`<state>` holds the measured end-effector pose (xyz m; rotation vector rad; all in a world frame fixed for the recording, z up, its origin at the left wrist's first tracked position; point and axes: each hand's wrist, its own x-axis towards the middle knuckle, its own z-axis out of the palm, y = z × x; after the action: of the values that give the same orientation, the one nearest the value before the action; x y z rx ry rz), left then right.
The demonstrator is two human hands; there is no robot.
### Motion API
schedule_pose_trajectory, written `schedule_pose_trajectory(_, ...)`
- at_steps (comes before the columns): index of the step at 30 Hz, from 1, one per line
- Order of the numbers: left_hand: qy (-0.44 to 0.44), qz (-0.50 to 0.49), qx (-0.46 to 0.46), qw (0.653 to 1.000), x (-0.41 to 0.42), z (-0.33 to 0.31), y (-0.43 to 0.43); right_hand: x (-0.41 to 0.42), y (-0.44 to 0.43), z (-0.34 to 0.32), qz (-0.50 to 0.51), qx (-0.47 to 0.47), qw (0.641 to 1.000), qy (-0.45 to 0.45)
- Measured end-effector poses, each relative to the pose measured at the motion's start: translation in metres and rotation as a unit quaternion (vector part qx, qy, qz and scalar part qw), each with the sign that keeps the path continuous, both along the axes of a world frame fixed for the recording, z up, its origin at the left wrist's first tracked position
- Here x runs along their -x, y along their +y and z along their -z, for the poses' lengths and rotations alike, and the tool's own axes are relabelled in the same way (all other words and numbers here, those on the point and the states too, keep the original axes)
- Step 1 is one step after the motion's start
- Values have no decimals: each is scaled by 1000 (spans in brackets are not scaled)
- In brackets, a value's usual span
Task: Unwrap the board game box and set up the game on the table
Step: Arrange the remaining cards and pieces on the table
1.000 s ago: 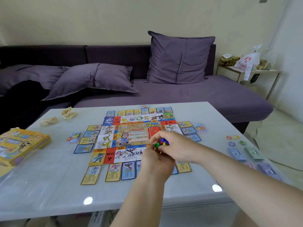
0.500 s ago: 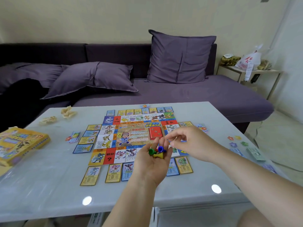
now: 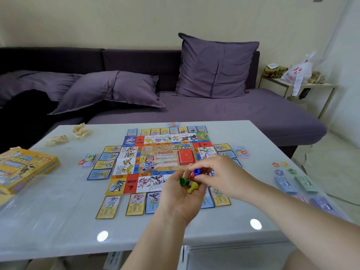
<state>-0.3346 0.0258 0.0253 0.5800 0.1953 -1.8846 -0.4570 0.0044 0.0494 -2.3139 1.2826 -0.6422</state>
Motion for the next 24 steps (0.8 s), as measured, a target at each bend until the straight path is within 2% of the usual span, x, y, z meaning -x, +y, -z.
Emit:
schedule_pose_trajectory(3,-10,15,4,1000,-1,-1,2,3,-2,1,24,-7,999,-39)
schedule_pose_trajectory(5,-18,26,-4,999,-3,0,1,7,-7,1,64,-36,991,-115)
schedule_pose_trajectory(9,-77,52,-8,996,-5,7,-4,14,-13,1,90,-199,930,-296)
schedule_pose_trajectory(12,-189,68,39,979,-2,11,-13,20,-19,8,88,-277,892,-345)
schedule_pose_trajectory(14,-318,77,98,940,0,11,-21,25,-24,11,88,-298,876,-368)
schedule_pose_trajectory(18,-569,75,199,794,7,12,-39,36,-38,19,91,-307,862,-392)
schedule_pose_trajectory(20,-640,59,235,729,16,14,-51,41,-47,26,98,-307,857,-402)
schedule_pose_trajectory(24,-710,52,281,643,23,15,-74,54,-62,35,133,-285,854,-414)
